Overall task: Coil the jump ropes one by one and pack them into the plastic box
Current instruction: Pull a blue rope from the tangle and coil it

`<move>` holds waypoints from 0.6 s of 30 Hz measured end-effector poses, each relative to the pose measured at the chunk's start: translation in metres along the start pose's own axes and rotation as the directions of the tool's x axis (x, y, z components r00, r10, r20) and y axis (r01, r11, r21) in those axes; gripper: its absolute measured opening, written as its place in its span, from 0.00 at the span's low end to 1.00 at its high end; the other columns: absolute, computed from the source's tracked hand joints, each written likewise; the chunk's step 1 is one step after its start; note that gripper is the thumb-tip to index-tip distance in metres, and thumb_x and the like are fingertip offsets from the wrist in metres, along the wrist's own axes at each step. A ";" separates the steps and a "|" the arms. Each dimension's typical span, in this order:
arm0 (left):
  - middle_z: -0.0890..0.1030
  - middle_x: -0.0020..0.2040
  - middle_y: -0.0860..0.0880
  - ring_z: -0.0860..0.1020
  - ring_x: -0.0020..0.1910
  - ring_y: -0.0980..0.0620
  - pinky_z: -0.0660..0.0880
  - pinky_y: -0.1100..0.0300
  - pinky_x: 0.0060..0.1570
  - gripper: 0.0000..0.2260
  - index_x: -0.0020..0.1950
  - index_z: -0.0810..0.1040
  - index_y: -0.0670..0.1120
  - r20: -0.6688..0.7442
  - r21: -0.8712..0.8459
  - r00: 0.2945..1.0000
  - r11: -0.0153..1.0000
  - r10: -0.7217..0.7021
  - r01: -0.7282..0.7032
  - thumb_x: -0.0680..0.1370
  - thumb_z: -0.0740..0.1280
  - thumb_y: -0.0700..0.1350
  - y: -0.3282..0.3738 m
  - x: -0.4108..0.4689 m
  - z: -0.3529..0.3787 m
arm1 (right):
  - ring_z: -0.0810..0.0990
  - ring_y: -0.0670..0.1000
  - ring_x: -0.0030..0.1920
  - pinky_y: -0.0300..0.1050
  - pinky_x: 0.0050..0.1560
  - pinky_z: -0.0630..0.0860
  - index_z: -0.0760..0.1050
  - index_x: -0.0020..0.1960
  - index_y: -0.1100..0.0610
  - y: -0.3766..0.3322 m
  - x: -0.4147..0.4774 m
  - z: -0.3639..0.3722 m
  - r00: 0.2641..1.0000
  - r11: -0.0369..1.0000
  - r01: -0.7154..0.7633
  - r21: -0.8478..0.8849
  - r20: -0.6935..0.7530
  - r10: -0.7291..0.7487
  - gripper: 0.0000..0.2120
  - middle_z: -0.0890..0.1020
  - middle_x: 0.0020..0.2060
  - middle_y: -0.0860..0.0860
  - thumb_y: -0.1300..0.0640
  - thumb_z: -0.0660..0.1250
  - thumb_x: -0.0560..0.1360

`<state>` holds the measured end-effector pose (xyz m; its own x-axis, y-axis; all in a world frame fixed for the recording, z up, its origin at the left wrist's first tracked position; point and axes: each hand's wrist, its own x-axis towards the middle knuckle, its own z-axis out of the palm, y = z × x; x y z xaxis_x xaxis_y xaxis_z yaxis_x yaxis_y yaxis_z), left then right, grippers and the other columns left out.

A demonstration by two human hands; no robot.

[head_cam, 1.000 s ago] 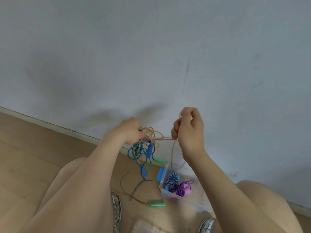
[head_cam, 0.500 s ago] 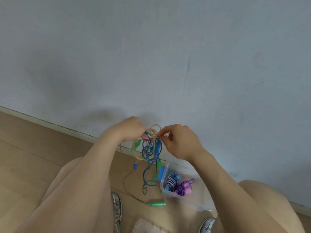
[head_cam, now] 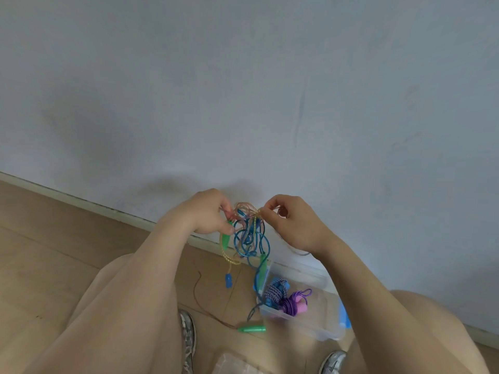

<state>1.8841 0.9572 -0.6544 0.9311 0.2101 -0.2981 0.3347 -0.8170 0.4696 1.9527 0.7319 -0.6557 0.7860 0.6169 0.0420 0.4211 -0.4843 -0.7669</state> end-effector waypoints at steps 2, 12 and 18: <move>0.80 0.62 0.50 0.78 0.64 0.49 0.75 0.54 0.61 0.11 0.52 0.82 0.57 -0.012 -0.009 0.999 1.000 0.030 -0.030 0.74 0.80 0.52 0.000 0.001 0.000 | 0.77 0.41 0.43 0.40 0.47 0.72 0.82 0.46 0.48 0.002 0.000 0.000 0.999 1.000 0.012 -0.017 -0.052 -0.013 0.07 0.83 0.43 0.40 0.47 0.70 0.81; 0.83 0.46 0.47 0.78 0.46 0.49 0.72 0.54 0.49 0.09 0.48 0.86 0.47 0.027 -0.120 0.999 0.992 0.040 -0.036 0.77 0.69 0.51 0.008 -0.001 -0.003 | 0.69 0.54 0.59 0.51 0.56 0.61 0.84 0.50 0.40 0.001 0.002 0.004 0.990 0.955 -0.086 -0.282 -0.130 0.051 0.09 0.81 0.42 0.41 0.45 0.65 0.83; 0.80 0.49 0.51 0.76 0.45 0.54 0.70 0.56 0.45 0.08 0.53 0.78 0.53 -0.017 -0.069 0.999 0.997 0.044 -0.045 0.84 0.65 0.56 0.008 -0.001 0.002 | 0.79 0.50 0.47 0.47 0.49 0.75 0.82 0.52 0.53 0.000 0.004 0.003 0.997 0.996 -0.057 -0.076 -0.046 0.053 0.11 0.82 0.42 0.45 0.57 0.61 0.85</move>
<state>1.8859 0.9492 -0.6526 0.9473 0.1832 -0.2629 0.3017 -0.7863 0.5391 1.9549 0.7365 -0.6568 0.8274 0.5607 0.0307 0.4089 -0.5641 -0.7174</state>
